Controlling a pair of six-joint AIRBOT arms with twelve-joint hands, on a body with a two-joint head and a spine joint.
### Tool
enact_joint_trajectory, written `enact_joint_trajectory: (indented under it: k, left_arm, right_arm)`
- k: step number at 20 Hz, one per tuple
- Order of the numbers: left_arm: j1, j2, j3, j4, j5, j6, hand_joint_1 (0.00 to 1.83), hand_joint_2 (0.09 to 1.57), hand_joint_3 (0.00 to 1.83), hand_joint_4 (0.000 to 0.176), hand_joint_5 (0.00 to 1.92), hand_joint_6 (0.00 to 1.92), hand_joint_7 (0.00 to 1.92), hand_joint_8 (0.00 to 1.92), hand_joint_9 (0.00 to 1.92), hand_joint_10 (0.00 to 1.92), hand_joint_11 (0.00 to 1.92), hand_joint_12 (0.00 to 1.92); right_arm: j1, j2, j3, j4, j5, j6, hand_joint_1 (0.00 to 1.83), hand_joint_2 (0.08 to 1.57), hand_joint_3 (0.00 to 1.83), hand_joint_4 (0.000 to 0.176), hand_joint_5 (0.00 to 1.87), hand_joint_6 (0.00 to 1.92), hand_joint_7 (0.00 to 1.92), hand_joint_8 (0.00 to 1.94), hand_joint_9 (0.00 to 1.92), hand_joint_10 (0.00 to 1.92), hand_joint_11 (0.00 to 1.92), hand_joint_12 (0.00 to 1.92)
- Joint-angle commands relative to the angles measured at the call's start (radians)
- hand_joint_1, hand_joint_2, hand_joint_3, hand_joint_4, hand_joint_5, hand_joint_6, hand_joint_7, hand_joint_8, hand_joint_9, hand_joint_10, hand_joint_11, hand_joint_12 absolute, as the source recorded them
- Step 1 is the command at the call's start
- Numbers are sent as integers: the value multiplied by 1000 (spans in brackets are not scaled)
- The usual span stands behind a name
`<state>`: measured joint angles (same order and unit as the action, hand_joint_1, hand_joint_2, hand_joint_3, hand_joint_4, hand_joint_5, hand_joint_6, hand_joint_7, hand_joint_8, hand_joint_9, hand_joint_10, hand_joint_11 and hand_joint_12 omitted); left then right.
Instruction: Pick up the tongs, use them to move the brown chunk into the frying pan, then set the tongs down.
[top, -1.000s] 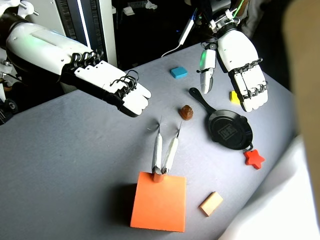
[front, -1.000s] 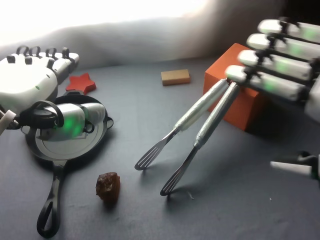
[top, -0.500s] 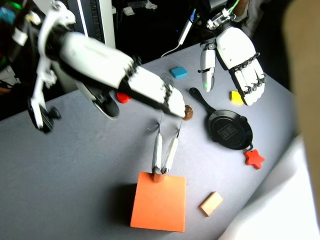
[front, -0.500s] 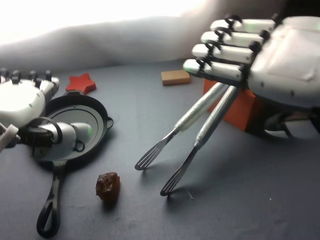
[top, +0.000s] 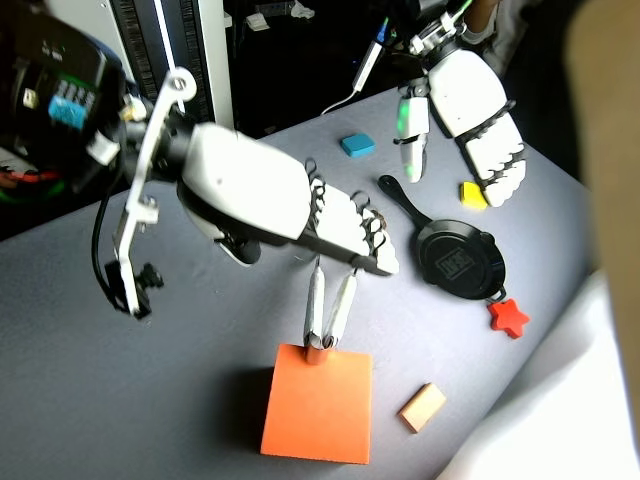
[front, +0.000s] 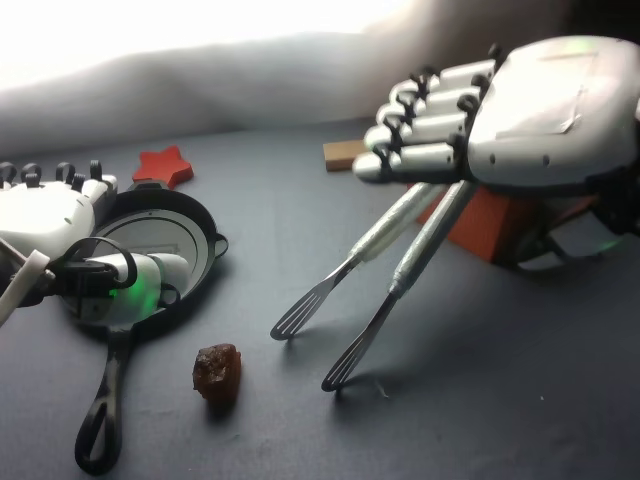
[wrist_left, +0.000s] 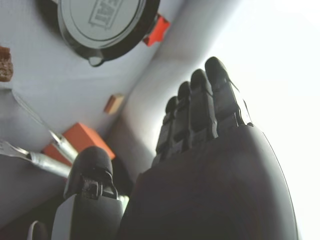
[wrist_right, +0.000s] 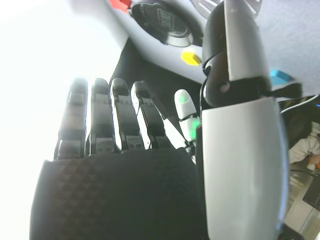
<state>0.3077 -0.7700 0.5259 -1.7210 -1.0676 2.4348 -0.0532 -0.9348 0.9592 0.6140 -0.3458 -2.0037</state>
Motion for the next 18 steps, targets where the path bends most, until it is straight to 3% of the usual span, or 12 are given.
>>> enact_joint_trajectory:
  k: [1,2,3,5,8,13,18]
  left_arm:
    - [4,12,-4,92,-41,-3,9,1285,0,0,28,5,82,5,90,9,0,396]
    - [9,14,-9,92,-41,-8,1,1278,0,0,47,8,105,7,111,12,0,457]
    - [10,15,-13,91,-41,-13,5,1285,2,0,32,2,88,2,96,2,0,386]
    - [10,11,-18,111,-41,-18,12,1280,0,0,35,3,100,4,107,4,0,425]
    - [15,-7,-8,175,-41,-42,59,1273,0,0,63,9,118,6,122,7,0,455]
    - [33,-15,6,187,-42,-100,7,1282,2,0,66,1,120,0,126,1,0,487]
    - [38,-19,6,187,-51,-125,33,1280,1,0,67,3,109,0,118,3,0,447]
  right_arm:
    - [18,-3,15,-40,4,62,1127,950,0,0,0,0,0,0,0,0,0,0]
    - [25,-7,25,-59,3,97,1122,948,0,0,0,0,0,0,0,0,0,0]
    - [34,-11,31,-71,1,113,1096,948,0,0,0,0,0,0,0,0,0,0]
    - [53,-33,32,-275,-22,285,1108,952,0,0,0,0,0,0,0,0,0,0]
    - [68,-64,31,-469,-91,467,1140,941,0,0,0,0,0,0,0,0,0,0]
    - [71,-122,34,-721,-125,674,1120,948,0,0,0,0,0,0,0,0,0,0]
    - [76,-211,110,-750,-116,704,1124,940,0,0,0,0,0,0,0,0,0,0]
